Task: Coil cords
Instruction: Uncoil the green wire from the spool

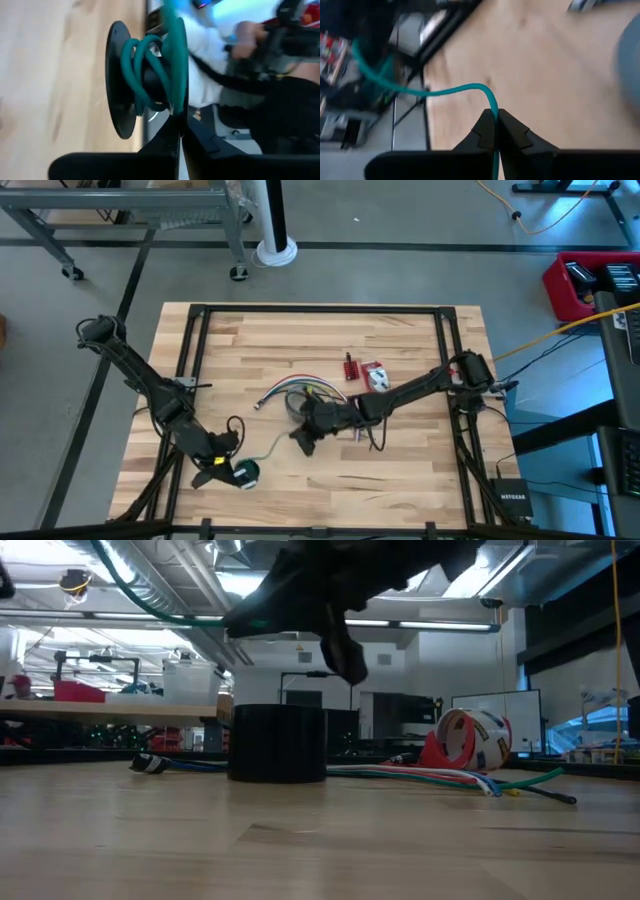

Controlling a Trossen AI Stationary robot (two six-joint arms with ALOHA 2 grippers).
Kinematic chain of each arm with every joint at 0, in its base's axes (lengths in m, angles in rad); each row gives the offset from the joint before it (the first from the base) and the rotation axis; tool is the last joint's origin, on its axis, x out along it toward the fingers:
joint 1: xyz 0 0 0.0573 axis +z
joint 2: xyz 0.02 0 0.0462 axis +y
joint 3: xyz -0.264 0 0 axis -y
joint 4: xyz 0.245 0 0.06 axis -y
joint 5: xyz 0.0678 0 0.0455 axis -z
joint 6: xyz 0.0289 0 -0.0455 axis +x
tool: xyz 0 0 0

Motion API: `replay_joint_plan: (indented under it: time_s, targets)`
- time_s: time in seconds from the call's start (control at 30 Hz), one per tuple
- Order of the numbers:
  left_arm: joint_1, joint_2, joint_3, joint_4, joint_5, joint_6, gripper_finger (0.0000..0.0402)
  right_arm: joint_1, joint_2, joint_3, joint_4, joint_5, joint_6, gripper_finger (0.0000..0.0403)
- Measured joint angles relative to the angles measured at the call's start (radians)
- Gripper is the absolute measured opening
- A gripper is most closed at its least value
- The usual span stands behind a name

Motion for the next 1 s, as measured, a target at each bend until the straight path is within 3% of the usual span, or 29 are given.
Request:
replay_joint_plan:
  time_s: [0.3, 0.73, 1.0]
  targets:
    - [0.000, 0.000, 0.000, 0.170, -0.060, 0.254, 0.0000, -0.087, 0.000, 0.000, 0.074, 0.037, -0.017, 0.0007]
    - [0.084, 0.016, 0.000, 0.326, -0.236, 0.615, 0.0000, -0.087, 0.012, 0.000, 0.158, 0.020, -0.010, 0.0007]
    - [0.100, 0.024, 0.000, 0.359, -0.489, 0.754, 0.0000, -0.043, 0.049, 0.000, 0.111, -0.096, 0.041, 0.0007]
